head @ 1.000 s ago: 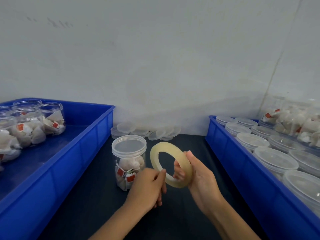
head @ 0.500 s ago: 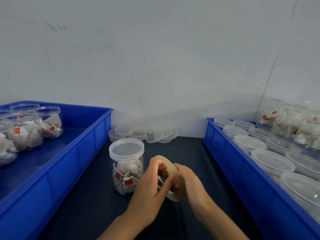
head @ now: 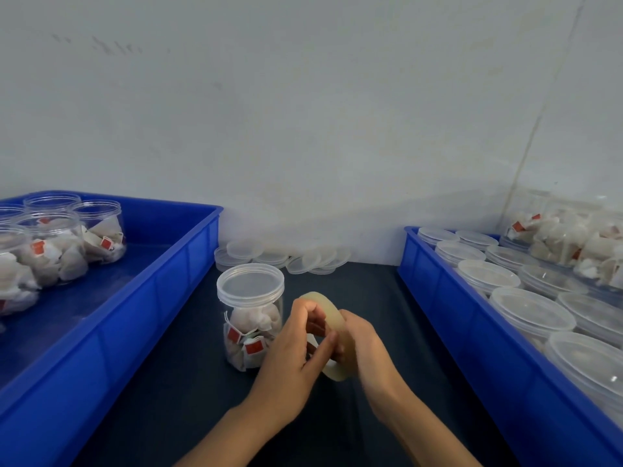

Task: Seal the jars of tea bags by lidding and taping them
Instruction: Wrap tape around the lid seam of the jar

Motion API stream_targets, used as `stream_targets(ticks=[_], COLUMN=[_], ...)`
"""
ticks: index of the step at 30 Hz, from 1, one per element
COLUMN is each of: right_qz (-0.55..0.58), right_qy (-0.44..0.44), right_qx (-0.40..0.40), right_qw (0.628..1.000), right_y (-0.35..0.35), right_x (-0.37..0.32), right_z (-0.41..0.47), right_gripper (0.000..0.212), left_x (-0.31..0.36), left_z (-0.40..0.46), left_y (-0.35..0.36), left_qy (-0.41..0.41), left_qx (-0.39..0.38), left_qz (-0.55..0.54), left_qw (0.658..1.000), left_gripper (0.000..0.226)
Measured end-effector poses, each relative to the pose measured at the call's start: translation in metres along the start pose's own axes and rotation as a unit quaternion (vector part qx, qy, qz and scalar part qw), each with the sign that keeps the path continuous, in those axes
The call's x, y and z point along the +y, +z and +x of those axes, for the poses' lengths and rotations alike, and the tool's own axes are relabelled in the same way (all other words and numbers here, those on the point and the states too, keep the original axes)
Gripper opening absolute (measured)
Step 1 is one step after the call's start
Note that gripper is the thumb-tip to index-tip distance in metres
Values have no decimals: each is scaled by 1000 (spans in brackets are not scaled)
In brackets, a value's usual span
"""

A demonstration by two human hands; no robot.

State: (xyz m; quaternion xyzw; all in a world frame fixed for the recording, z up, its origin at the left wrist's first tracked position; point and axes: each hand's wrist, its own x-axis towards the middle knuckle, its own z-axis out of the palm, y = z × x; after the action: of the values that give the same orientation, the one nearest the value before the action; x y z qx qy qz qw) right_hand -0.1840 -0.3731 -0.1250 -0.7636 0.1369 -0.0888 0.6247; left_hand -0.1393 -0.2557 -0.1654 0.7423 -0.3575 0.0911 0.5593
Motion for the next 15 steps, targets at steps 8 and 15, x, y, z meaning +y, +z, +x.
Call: stream_targets(ticks=[8, 15], right_qz=[-3, -48], right_qy=[-53, -77], right_qx=[-72, -206], right_qw=[996, 974], right_y=[2, 0], right_x=[3, 9], right_z=[-3, -7], right_gripper=[17, 69], left_x=[1, 3], left_z=[1, 2], left_y=[0, -5], left_qy=[82, 122], left_qx=[87, 121], left_qz=[78, 103], left_qw=[990, 980], left_gripper=[20, 25])
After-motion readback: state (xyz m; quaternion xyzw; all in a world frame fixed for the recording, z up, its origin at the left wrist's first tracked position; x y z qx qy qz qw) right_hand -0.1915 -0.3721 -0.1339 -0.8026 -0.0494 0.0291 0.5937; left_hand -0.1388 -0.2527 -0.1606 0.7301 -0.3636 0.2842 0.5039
